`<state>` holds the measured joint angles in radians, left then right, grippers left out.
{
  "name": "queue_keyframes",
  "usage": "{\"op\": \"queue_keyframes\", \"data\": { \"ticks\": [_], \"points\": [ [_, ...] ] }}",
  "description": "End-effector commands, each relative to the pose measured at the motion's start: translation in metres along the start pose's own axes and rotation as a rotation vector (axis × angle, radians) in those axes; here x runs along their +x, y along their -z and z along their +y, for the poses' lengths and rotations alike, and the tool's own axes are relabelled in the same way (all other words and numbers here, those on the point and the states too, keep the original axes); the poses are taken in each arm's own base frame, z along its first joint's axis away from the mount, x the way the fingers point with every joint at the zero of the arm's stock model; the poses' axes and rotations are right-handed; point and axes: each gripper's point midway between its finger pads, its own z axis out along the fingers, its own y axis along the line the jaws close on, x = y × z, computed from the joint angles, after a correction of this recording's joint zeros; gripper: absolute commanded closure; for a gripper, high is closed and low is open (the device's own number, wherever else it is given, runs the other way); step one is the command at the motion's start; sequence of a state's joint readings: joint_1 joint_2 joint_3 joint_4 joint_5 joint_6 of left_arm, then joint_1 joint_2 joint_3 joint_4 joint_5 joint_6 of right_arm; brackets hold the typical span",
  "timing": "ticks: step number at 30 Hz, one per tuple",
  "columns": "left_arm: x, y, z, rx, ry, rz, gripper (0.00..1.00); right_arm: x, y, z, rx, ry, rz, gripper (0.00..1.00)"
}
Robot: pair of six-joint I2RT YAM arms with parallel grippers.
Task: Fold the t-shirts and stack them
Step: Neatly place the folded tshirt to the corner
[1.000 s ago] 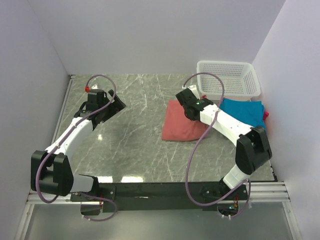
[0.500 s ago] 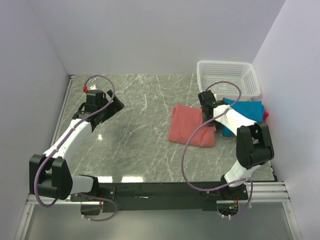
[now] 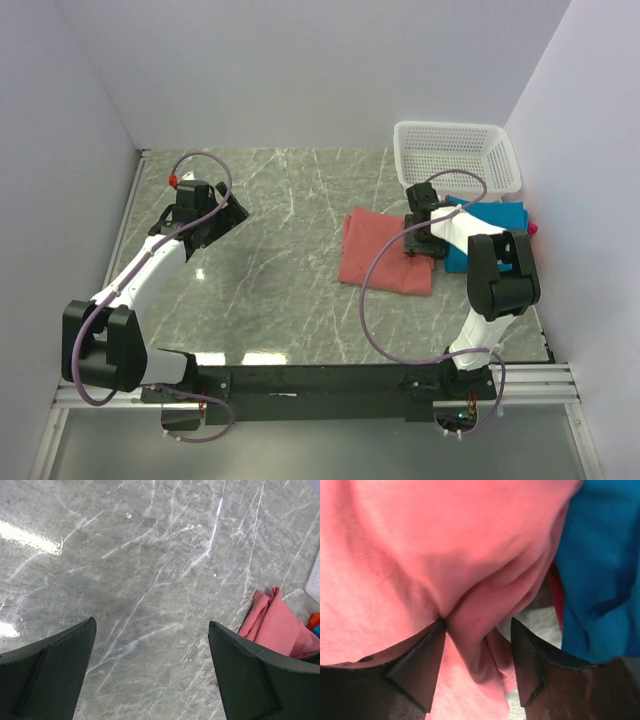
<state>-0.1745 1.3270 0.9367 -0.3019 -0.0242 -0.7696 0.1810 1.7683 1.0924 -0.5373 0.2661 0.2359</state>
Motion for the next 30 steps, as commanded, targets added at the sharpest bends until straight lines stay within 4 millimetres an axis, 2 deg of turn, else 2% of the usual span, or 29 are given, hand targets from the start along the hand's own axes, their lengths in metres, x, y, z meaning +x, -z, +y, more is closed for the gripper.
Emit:
{"op": "queue_keyframes", "data": {
  "ticks": [1,3,5,8,11,12,13,17,18,20,24,28,30],
  "points": [
    [-0.007,0.000,-0.005,0.013,-0.022,-0.020,0.00,0.012,-0.008,0.003,-0.067,-0.058,0.069,0.37],
    [-0.006,-0.001,-0.005,0.011,-0.023,-0.017,0.01,0.015,-0.010,0.004,-0.102,-0.082,0.091,0.37],
    [-0.006,-0.002,-0.004,0.009,-0.023,-0.015,0.01,0.021,-0.010,0.018,-0.199,-0.082,0.132,0.37],
    [-0.005,-0.002,-0.006,0.016,-0.026,-0.009,0.01,0.021,-0.007,0.034,-0.288,-0.082,0.146,0.43],
    [-0.005,-0.002,-0.004,0.015,-0.026,-0.012,0.01,0.020,-0.007,0.041,-0.323,-0.091,0.155,0.55],
    [-0.005,-0.002,-0.004,0.013,-0.026,-0.015,0.01,0.020,-0.008,0.040,-0.318,-0.092,0.160,0.63],
    [-0.004,-0.002,-0.003,0.009,-0.026,-0.013,0.01,0.020,-0.007,0.041,-0.316,-0.091,0.163,0.68],
    [-0.006,0.000,-0.003,0.005,-0.029,-0.023,0.01,0.020,-0.007,0.042,-0.330,-0.060,0.159,0.76],
    [-0.006,0.000,-0.001,0.001,-0.028,-0.024,0.01,0.020,-0.006,0.044,-0.346,-0.053,0.158,0.84],
    [-0.006,0.000,-0.002,0.001,-0.027,-0.027,0.01,0.012,-0.002,0.047,-0.378,-0.001,0.109,1.00],
    [-0.009,0.003,-0.001,0.002,-0.024,-0.040,0.01,-0.019,0.018,0.039,-0.340,0.085,-0.066,1.00],
    [-0.010,0.006,-0.002,0.008,-0.027,-0.053,0.01,-0.051,0.059,0.014,-0.224,0.151,-0.247,1.00],
    [-0.010,0.006,0.000,0.002,-0.026,-0.054,0.01,-0.058,0.074,0.002,-0.122,0.214,-0.305,1.00]
  ]
}}
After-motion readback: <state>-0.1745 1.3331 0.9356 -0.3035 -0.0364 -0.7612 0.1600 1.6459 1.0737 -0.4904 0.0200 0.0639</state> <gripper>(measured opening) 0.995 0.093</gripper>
